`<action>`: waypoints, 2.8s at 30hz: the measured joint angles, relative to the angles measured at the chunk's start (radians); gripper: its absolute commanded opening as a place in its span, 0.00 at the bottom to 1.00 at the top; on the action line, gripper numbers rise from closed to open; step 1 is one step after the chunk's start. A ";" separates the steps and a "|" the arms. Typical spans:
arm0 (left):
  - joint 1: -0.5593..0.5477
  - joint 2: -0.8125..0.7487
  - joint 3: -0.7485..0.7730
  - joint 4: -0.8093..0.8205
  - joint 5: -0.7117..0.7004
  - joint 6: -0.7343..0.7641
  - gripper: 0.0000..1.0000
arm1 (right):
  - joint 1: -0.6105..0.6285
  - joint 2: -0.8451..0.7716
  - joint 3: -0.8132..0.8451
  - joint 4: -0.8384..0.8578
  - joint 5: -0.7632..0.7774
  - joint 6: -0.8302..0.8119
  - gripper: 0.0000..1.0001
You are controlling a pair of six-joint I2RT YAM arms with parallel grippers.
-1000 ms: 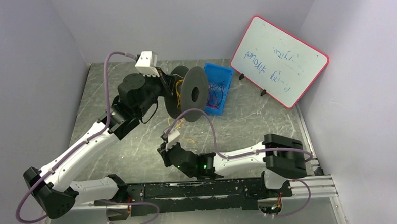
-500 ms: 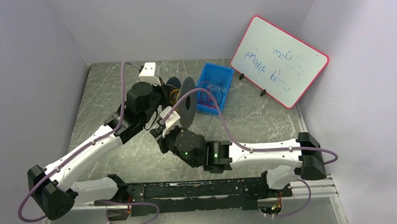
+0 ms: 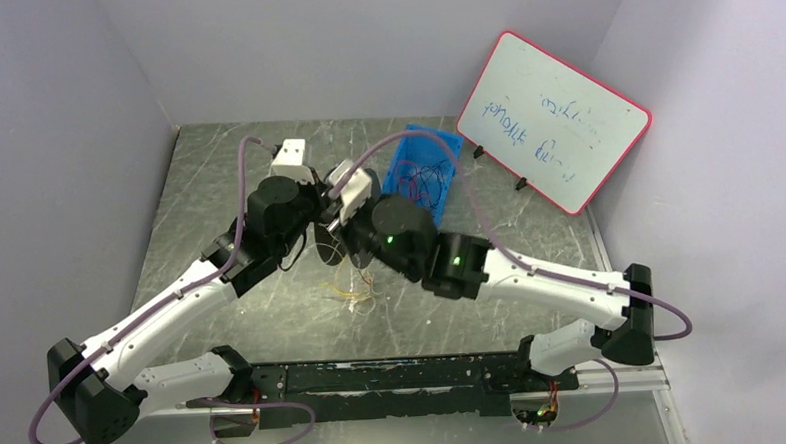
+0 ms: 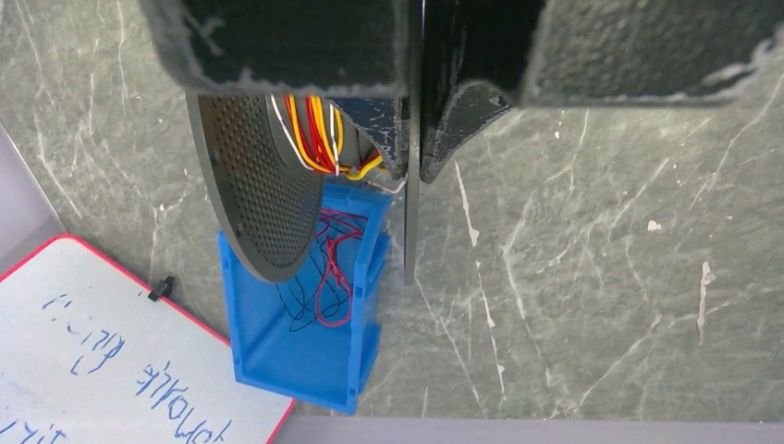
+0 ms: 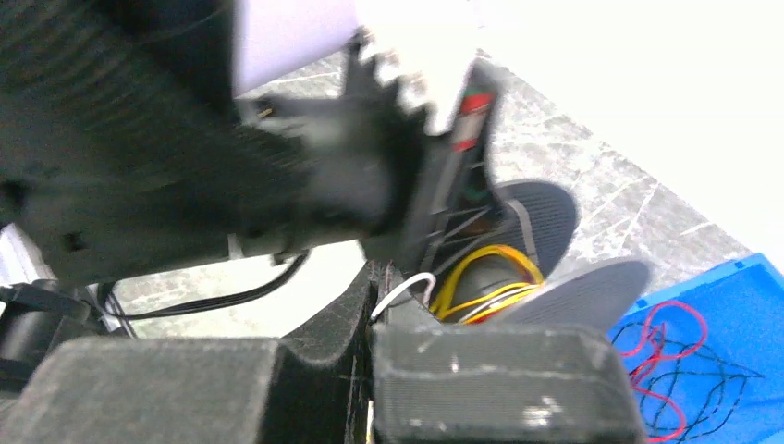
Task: Wrap the cables
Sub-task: Wrap the cable around the cable reel.
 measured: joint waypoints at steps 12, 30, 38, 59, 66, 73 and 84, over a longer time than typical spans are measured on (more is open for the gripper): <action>0.000 -0.055 -0.019 -0.030 -0.014 0.027 0.07 | -0.234 -0.044 0.146 -0.214 -0.261 -0.019 0.00; -0.014 -0.100 0.010 -0.051 -0.089 0.070 0.07 | -0.397 -0.146 0.135 -0.219 -0.299 -0.040 0.00; -0.017 -0.102 0.016 -0.051 -0.121 0.073 0.07 | -0.400 -0.164 0.108 -0.178 -0.309 -0.052 0.00; -0.013 -0.116 0.056 -0.192 -0.394 0.099 0.07 | -0.427 -0.309 0.075 0.084 -0.165 -0.172 0.19; -0.012 -0.127 0.056 -0.213 -0.454 0.117 0.07 | -0.430 -0.371 0.057 0.192 -0.029 -0.239 0.20; -0.012 -0.137 0.056 -0.225 -0.486 0.137 0.07 | -0.433 -0.432 -0.002 0.231 0.101 -0.322 0.23; -0.012 -0.143 0.056 -0.224 -0.479 0.162 0.07 | -0.433 -0.520 -0.013 0.210 0.241 -0.412 0.12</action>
